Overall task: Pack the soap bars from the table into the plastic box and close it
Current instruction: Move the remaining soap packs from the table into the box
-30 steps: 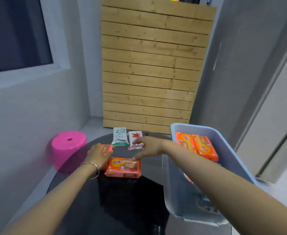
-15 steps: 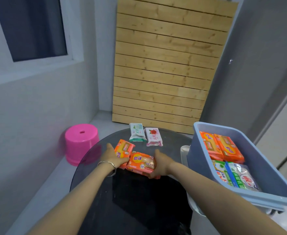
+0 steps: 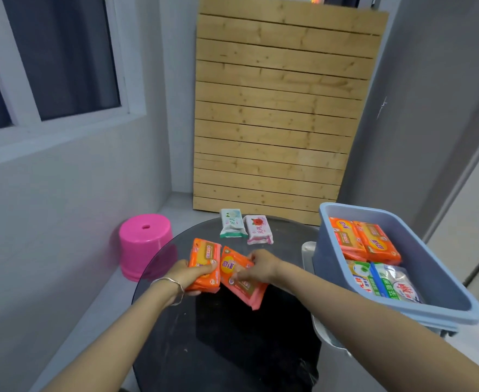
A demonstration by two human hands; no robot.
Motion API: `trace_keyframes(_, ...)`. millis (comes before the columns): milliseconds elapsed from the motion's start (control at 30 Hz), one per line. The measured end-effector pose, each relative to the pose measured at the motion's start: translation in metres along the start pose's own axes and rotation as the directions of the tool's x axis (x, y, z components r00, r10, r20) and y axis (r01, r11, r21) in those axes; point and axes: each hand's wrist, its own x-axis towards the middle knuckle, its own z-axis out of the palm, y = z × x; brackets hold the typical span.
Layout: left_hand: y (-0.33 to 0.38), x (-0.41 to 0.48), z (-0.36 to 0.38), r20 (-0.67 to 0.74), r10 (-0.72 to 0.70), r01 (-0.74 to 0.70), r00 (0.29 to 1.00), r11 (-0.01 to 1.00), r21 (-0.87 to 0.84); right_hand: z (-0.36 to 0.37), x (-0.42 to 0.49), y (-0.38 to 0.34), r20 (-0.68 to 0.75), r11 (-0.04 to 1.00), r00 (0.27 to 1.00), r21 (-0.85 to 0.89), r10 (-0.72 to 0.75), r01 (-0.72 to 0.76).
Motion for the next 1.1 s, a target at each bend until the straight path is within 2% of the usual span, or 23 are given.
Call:
trace_keyframes(167, 0.059, -0.025, 0.015, 0.045, 0.178, -0.161, 0.983, 0.953, -0.257, -0.061, -0.037, -0.012, -0.176, 0.942, 0.977, 0.291, -0.12, 0.168)
trace_keyframes(300, 0.108, -0.049, 0.051, 0.168, 0.3, -0.222, 0.939, 0.901, -0.372, -0.122, -0.076, 0.007, -0.206, 0.729, 0.97, 0.644, -0.128, 0.233)
trace_keyframes(400, 0.125, -0.06, 0.083, 0.244, 0.321, -0.217, 0.915, 0.902, -0.372, -0.163, -0.1, 0.039, -0.245, 0.619, 0.96, 0.736, -0.133, 0.274)
trace_keyframes(500, 0.131, -0.067, 0.114, 0.288, 0.323, -0.206, 0.901, 0.906, -0.37, -0.188, -0.116, 0.077, -0.248, 0.671, 0.965, 0.701, -0.09, 0.243)
trace_keyframes(600, 0.134, -0.071, 0.138, 0.303, 0.318, -0.195, 0.898, 0.906, -0.376, -0.189, -0.122, 0.108, -0.174, 0.733, 0.984, 0.664, -0.043, 0.149)
trace_keyframes(767, 0.138, -0.069, 0.163, 0.319, 0.307, -0.171, 0.896, 0.905, -0.391, -0.166, -0.115, 0.141, 0.02, 0.706, 0.998, 0.706, 0.054, -0.052)
trace_keyframes(867, 0.141, -0.067, 0.173, 0.333, 0.306, -0.167, 0.892, 0.907, -0.388, -0.154, -0.109, 0.146, 0.023, 0.724, 0.996, 0.685, 0.087, -0.079)
trace_keyframes(933, 0.143, -0.067, 0.179, 0.338, 0.294, -0.158, 0.894, 0.914, -0.375, -0.152, -0.106, 0.145, -0.028, 0.818, 0.997, 0.573, 0.073, -0.044)
trace_keyframes(1000, 0.143, -0.068, 0.184, 0.355, 0.283, -0.154, 0.891, 0.924, -0.351, -0.154, -0.107, 0.14, -0.05, 0.925, 0.998, 0.379, 0.049, -0.026)
trace_keyframes(1100, 0.143, -0.068, 0.191, 0.356, 0.273, -0.162, 0.894, 0.936, -0.311, -0.156, -0.108, 0.14, -0.048, 0.996, 0.998, 0.079, 0.034, -0.03)
